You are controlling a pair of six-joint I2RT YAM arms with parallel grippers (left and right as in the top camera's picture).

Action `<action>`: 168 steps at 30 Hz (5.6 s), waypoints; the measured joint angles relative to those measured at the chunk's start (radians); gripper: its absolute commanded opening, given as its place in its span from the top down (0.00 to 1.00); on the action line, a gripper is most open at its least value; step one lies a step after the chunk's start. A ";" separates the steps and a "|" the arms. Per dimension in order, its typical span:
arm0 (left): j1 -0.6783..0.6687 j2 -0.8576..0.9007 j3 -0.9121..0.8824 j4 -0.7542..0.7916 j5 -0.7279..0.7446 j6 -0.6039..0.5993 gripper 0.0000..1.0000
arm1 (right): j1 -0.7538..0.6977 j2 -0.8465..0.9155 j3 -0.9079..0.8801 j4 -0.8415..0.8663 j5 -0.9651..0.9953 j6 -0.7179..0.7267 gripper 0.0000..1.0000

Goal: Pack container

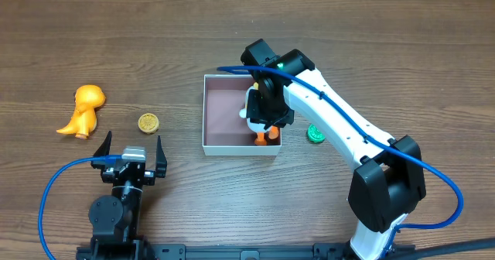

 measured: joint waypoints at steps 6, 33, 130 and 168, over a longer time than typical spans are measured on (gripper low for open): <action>0.000 0.000 0.000 0.000 0.000 0.000 0.00 | 0.000 0.000 0.000 -0.010 0.005 -0.019 0.59; 0.000 0.000 0.000 0.000 0.000 0.000 0.00 | 0.000 0.000 0.031 -0.075 0.028 -0.048 0.34; 0.000 0.000 0.000 0.000 0.000 0.000 0.00 | 0.011 0.192 0.314 0.102 -0.042 -0.333 0.96; 0.000 0.000 0.000 0.000 0.000 0.000 0.00 | 0.036 0.317 0.298 0.011 0.022 -0.336 0.96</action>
